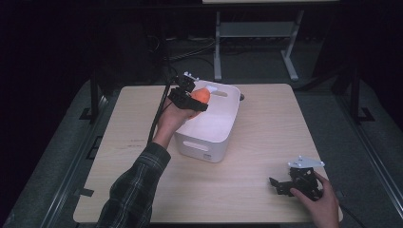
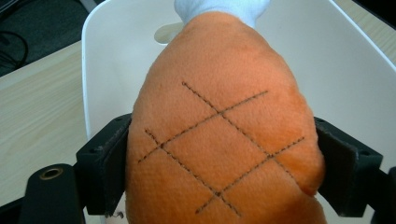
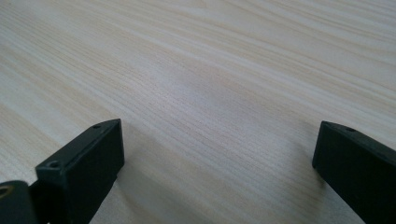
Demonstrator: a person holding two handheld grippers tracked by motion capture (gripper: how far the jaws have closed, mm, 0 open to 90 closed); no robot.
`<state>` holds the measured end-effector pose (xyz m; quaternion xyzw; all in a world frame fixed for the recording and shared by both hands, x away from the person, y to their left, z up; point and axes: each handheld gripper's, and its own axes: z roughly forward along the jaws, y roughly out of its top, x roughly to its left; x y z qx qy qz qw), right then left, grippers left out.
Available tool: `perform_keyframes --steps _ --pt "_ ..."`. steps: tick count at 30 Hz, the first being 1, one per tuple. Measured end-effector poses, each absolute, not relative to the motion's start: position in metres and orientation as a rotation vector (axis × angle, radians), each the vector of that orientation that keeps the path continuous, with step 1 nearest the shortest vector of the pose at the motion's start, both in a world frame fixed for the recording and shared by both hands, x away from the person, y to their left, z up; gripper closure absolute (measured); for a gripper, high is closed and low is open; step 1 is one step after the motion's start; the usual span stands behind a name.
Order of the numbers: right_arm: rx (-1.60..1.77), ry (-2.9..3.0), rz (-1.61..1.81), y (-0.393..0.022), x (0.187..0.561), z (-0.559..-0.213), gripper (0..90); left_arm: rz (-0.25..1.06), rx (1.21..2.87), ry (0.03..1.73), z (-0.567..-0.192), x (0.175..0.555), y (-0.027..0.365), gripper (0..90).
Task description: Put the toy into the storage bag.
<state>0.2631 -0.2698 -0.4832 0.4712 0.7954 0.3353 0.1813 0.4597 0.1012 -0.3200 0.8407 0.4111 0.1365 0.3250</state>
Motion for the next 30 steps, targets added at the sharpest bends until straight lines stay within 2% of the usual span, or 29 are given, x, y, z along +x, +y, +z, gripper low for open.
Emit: perform_keyframes --steps 16,30 --pt "1.333 2.246 0.946 -0.27 0.263 -0.483 1.5 0.387 2.173 1.065 -0.306 0.454 0.117 13.6" --pt "1.335 2.246 0.947 -0.27 0.263 -0.483 1.5 0.384 2.18 0.994 -0.297 0.439 0.151 13.8"
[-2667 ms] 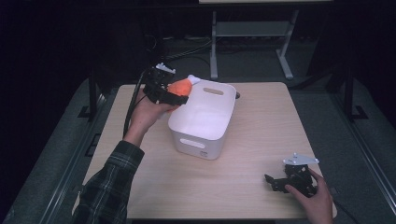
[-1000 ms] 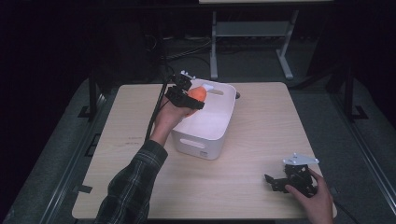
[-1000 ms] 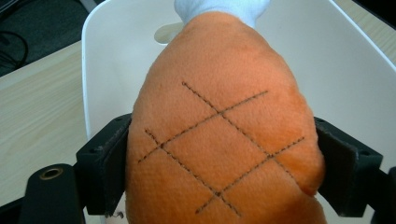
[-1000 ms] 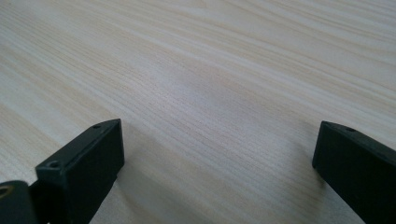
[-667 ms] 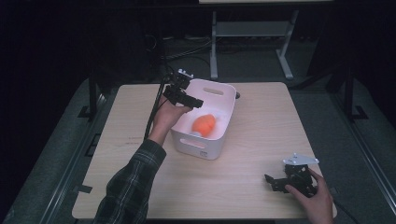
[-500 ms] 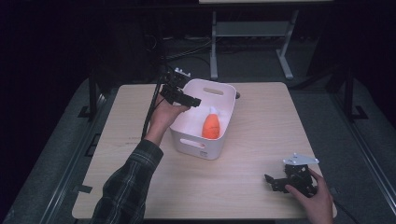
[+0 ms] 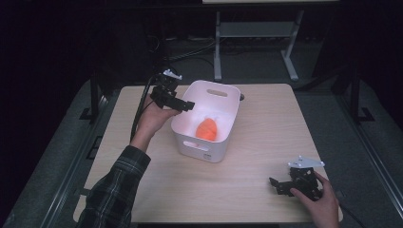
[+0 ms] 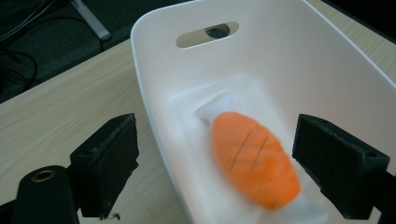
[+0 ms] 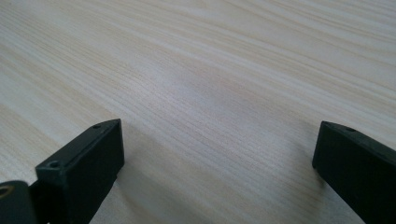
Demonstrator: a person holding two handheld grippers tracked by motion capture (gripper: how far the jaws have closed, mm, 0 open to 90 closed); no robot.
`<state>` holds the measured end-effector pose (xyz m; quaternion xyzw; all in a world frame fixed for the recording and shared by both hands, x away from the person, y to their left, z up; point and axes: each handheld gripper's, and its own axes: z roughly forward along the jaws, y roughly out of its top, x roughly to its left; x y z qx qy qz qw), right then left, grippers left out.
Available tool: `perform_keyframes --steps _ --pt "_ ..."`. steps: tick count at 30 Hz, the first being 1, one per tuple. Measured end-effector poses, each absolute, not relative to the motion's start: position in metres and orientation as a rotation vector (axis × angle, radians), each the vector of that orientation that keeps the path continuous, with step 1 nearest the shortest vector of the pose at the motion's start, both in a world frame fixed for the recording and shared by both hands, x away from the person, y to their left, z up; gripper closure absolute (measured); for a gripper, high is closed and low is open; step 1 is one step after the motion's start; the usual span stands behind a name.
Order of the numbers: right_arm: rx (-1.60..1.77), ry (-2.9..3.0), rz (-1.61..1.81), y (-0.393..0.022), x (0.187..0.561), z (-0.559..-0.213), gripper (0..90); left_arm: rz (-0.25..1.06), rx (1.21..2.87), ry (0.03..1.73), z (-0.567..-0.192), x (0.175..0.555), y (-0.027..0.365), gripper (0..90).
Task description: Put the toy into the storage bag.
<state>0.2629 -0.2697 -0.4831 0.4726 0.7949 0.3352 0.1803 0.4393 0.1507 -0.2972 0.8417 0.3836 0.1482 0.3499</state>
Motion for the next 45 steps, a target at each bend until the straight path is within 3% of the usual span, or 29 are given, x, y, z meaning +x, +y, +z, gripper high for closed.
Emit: perform_keyframes --steps 22,45 --pt "1.332 2.246 0.944 -0.27 0.263 -0.483 1.5 0.391 2.158 0.884 -0.3 0.388 0.219 13.9" --pt "1.333 2.247 0.945 -0.27 0.263 -0.483 1.5 0.399 2.152 0.882 -0.347 0.332 0.274 14.2"
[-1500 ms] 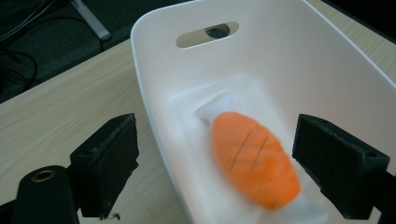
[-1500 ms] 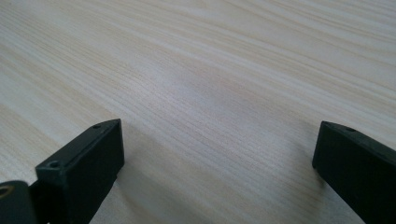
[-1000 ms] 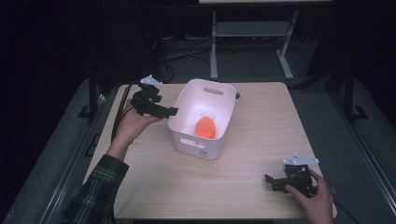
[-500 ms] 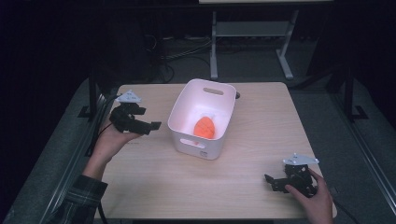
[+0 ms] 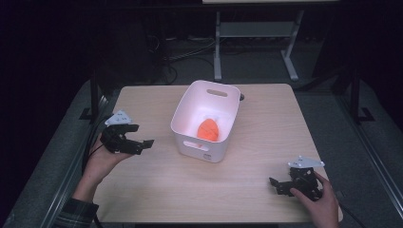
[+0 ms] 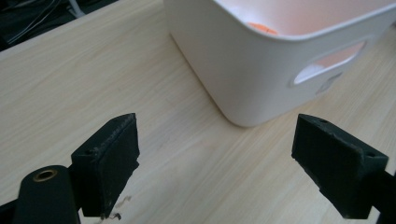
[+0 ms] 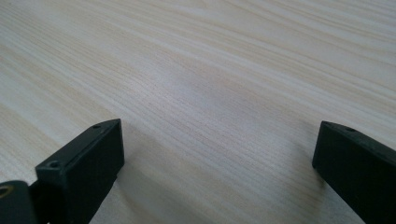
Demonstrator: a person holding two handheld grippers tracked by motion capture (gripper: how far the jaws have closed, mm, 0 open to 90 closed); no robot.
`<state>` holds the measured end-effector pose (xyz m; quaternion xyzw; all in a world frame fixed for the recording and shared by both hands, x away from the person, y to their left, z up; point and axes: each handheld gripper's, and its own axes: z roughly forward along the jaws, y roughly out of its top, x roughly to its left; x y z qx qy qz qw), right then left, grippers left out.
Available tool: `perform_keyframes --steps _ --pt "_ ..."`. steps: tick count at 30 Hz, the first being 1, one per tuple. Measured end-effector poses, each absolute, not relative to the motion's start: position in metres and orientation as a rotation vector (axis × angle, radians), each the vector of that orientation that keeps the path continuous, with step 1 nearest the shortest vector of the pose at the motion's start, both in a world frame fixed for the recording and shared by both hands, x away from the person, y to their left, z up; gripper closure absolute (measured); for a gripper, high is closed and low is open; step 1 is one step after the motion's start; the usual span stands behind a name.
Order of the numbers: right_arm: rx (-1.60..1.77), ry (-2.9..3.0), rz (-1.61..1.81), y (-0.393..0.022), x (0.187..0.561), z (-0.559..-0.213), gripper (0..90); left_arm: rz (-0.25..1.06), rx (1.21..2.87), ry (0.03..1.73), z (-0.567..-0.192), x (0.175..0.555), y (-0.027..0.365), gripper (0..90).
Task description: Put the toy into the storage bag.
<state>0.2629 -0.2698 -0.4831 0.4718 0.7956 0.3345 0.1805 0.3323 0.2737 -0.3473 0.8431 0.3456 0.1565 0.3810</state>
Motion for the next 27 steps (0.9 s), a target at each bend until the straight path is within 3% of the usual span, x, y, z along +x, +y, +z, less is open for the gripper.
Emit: perform_keyframes --steps 27 --pt "1.333 2.247 0.944 -0.27 0.263 -0.483 1.5 0.421 2.212 0.856 -0.426 0.281 0.283 14.3"
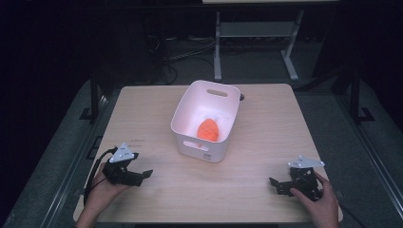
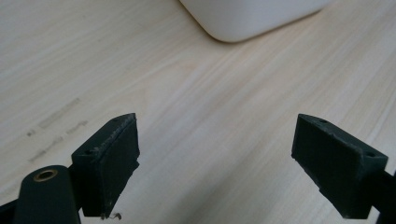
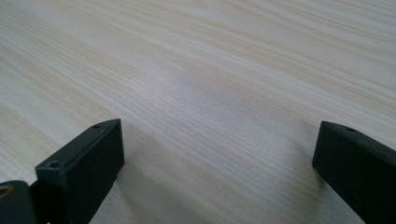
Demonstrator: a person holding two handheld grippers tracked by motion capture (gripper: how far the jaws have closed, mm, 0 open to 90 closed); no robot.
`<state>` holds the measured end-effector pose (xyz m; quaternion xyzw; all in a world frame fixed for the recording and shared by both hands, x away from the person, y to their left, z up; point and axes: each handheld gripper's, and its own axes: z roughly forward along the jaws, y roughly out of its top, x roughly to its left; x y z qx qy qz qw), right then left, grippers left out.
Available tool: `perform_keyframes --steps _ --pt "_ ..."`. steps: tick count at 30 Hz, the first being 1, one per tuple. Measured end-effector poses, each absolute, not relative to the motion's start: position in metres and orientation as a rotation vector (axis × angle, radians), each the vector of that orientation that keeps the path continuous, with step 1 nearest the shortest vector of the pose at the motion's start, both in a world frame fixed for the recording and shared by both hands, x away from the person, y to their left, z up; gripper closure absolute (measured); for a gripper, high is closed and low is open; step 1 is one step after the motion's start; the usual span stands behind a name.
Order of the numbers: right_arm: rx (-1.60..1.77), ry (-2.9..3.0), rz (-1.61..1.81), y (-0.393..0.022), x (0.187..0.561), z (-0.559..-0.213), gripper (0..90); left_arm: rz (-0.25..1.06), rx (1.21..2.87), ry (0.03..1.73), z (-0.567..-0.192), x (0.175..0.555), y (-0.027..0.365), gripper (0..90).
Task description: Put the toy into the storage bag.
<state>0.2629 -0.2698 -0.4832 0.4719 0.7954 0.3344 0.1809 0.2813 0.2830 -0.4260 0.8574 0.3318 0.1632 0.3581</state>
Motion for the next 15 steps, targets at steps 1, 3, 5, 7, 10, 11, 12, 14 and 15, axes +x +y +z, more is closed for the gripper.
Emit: perform_keyframes --steps 1,3,5,7,10,11,12,14,15 --pt "1.333 2.247 0.944 -0.27 0.263 -0.483 1.5 0.417 2.212 0.855 -0.43 0.279 0.283 14.3" --pt "1.333 2.247 0.944 -0.27 0.263 -0.483 1.5 0.408 2.222 0.851 -0.436 0.276 0.282 14.3" --pt "1.333 2.247 0.944 -0.27 0.263 -0.483 1.5 0.397 2.243 0.843 -0.446 0.272 0.281 14.2" --pt "1.333 2.246 0.945 -0.27 0.263 -0.483 1.5 0.387 2.257 0.839 -0.452 0.27 0.281 14.2" --pt "1.333 2.247 0.944 -0.27 0.263 -0.483 1.5 0.368 2.255 0.855 -0.46 0.268 0.281 14.2" --pt "1.333 2.246 0.944 -0.27 0.263 -0.483 1.5 0.365 2.256 0.857 -0.462 0.267 0.282 14.2" --pt "1.333 2.246 0.944 -0.27 0.263 -0.483 1.5 0.362 2.254 0.859 -0.464 0.267 0.282 14.2" --pt "1.333 2.247 0.944 -0.27 0.263 -0.483 1.5 0.361 2.264 0.863 -0.468 0.266 0.284 14.0" --pt "1.334 2.246 0.945 -0.27 0.263 -0.483 1.5 0.353 2.251 0.866 -0.47 0.266 0.285 13.7"
